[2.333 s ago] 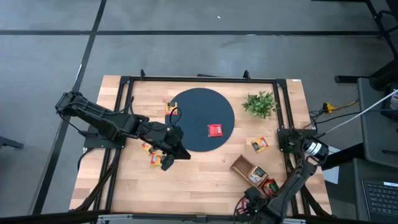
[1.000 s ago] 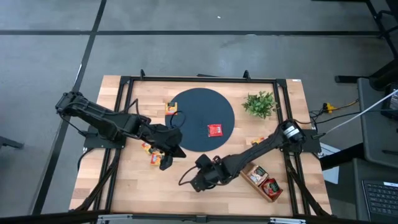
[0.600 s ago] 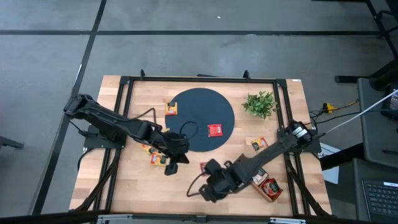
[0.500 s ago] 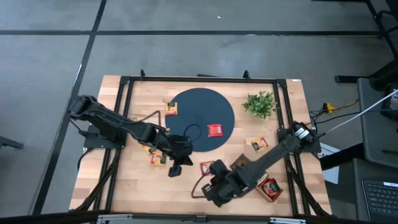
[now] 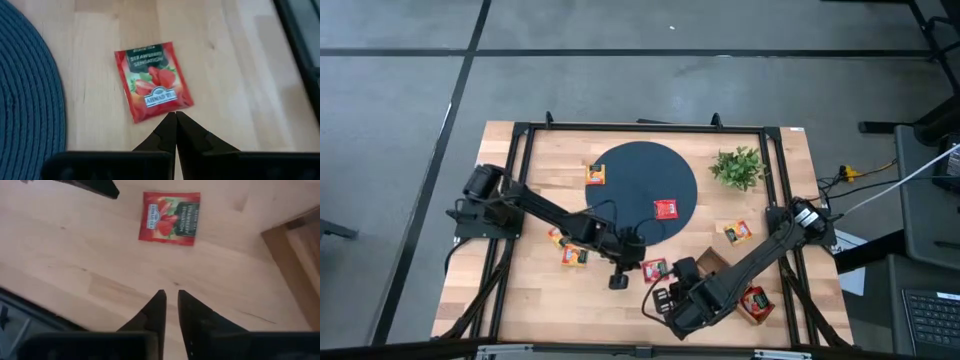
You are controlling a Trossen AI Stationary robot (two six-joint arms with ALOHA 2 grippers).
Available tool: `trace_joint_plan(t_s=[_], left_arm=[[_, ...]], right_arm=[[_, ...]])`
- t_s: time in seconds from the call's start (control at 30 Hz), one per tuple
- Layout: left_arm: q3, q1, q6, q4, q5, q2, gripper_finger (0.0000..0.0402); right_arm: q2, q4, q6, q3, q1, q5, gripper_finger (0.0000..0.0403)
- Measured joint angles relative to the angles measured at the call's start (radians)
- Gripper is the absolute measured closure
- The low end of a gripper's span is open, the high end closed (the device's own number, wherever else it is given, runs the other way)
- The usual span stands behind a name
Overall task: Pick & Place Tea
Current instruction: Put the red tea bag into the right section of the wooden organizer
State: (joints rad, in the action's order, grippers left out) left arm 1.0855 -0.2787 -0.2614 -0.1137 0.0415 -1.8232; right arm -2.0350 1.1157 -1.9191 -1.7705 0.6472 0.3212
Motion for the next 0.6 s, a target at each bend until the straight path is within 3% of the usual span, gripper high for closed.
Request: trace_joint_plan(t_s=[0.3, 0.6], left_arm=[[0.0, -0.001, 0.013, 0.082, -0.081, -0.062, 0.0399], [0.002, -0.001, 0.022, 0.126, -0.084, -0.147, 0.0399]], right_arm=[[-0.003, -0.133, -0.131, 0.127, -0.001, 0.038, 0.0267], [-0.001, -0.202, -0.197, 0.182, -0.014, 0.061, 0.0256]])
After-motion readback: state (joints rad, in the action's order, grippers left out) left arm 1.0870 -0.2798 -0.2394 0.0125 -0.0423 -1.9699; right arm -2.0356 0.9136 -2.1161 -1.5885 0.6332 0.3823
